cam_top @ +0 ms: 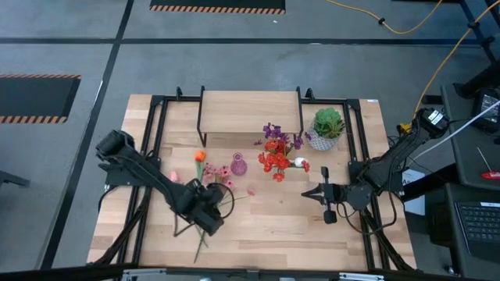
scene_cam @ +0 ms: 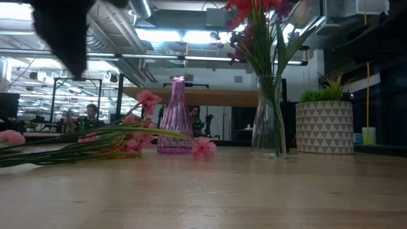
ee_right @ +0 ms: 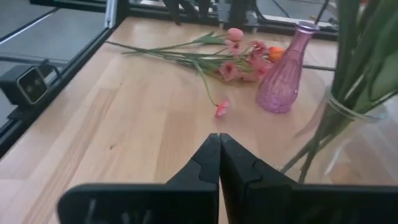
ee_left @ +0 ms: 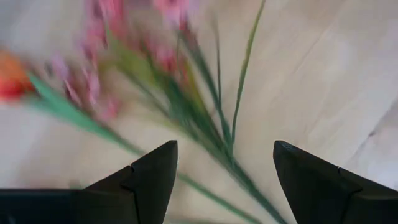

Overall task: Pick and place flowers into a vace then onto a shelf
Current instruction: Put the pink flowers into the purple vase

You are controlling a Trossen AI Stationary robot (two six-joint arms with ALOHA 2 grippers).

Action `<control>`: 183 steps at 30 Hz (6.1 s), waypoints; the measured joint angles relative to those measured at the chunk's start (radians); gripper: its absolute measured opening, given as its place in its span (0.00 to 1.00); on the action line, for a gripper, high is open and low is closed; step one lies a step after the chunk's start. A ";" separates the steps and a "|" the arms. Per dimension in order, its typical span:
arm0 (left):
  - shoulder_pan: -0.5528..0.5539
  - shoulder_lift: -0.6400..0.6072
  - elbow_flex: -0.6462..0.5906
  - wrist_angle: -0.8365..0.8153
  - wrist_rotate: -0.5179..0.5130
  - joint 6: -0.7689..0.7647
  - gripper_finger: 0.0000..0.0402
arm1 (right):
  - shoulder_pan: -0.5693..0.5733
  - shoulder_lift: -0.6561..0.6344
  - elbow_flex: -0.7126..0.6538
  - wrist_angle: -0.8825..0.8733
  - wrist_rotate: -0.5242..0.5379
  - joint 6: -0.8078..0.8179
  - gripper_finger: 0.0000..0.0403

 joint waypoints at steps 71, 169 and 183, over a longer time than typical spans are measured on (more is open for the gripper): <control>-0.011 0.216 0.024 0.066 0.140 -0.196 0.03 | 0.000 0.000 0.000 -0.040 -0.033 -0.005 0.01; 0.207 -0.538 -0.796 2.041 -0.219 1.656 0.01 | -0.004 0.000 0.000 0.017 -0.029 -0.128 0.01; 0.300 -0.580 -0.796 2.079 -0.197 1.653 0.01 | -0.101 0.000 0.000 0.019 -0.029 -0.161 0.01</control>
